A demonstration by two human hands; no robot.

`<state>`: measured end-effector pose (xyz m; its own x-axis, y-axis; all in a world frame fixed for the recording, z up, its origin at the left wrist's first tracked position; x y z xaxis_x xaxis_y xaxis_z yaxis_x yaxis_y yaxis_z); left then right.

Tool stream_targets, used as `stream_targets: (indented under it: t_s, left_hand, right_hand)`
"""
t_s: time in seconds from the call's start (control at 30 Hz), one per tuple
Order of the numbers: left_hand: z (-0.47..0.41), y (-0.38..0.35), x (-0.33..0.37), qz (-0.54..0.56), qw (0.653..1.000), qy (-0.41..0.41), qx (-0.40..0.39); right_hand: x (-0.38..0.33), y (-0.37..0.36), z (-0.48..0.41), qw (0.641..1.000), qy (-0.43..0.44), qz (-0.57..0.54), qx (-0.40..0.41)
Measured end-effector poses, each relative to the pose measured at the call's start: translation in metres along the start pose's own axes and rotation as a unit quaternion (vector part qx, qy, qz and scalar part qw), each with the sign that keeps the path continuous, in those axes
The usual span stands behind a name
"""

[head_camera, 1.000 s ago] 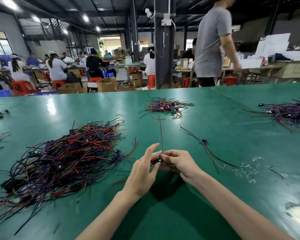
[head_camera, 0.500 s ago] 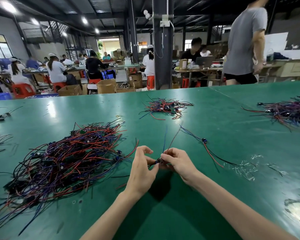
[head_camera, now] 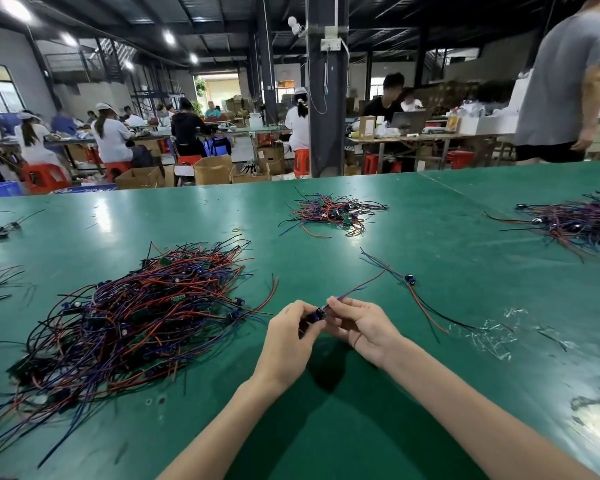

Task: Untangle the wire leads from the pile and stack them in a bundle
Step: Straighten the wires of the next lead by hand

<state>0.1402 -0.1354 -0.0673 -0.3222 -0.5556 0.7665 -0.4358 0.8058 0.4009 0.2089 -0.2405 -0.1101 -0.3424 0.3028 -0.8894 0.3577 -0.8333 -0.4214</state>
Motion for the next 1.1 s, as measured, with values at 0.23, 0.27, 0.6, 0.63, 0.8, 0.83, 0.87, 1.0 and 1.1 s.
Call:
stream_targets:
  t_s: [0.23, 0.27, 0.6, 0.63, 0.8, 0.83, 0.87, 1.0, 1.1]
  left_hand:
    - [0.001, -0.005, -0.002, 0.024, 0.999, 0.017, -0.025]
    - [0.0, -0.005, -0.006, 0.042, 0.998, 0.039, -0.023]
    - [-0.003, -0.003, -0.035, 0.081, 0.984, 0.148, -0.048]
    - [-0.004, -0.002, -0.036, 0.094, 0.982, 0.153, -0.049]
    - [-0.004, -0.002, -0.035, 0.159, 0.97, 0.176, -0.051]
    - [-0.003, -0.002, -0.036, 0.175, 0.966, 0.185, -0.05]
    - [-0.002, -0.003, -0.037, 0.19, 0.961, 0.194, -0.048]
    - [-0.002, 0.0, -0.041, 0.224, 0.948, 0.224, -0.018]
    - [-0.001, 0.001, -0.043, 0.258, 0.936, 0.24, 0.005]
  right_hand:
    - [-0.021, 0.005, 0.001, 0.978, 0.111, 0.169, 0.049]
    - [-0.023, 0.006, 0.0, 0.975, 0.119, 0.179, 0.053]
    - [-0.017, -0.002, -0.005, 0.955, 0.129, 0.26, 0.057]
    - [-0.017, -0.002, -0.006, 0.958, 0.124, 0.254, 0.053]
    - [-0.016, -0.004, -0.011, 0.971, 0.097, 0.218, 0.024]
    - [-0.016, -0.004, -0.011, 0.972, 0.094, 0.213, 0.02]
    - [-0.015, -0.005, -0.012, 0.973, 0.092, 0.21, 0.017]
    - [-0.014, -0.008, -0.015, 0.977, 0.092, 0.194, 0.012]
    - [-0.012, -0.012, -0.015, 0.978, 0.088, 0.19, -0.007]
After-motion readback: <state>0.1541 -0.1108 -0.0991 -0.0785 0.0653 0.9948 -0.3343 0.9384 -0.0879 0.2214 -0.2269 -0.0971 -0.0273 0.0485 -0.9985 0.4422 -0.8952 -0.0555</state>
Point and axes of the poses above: each hand's wrist, its own z-axis away from the middle knuckle, its own y-axis out of the back of the hand, x = y × z, the point moved 9 cm from there along -z, towards the middle knuckle, and after that the axes turned 8 degrees about z, right-handed, at the moved point
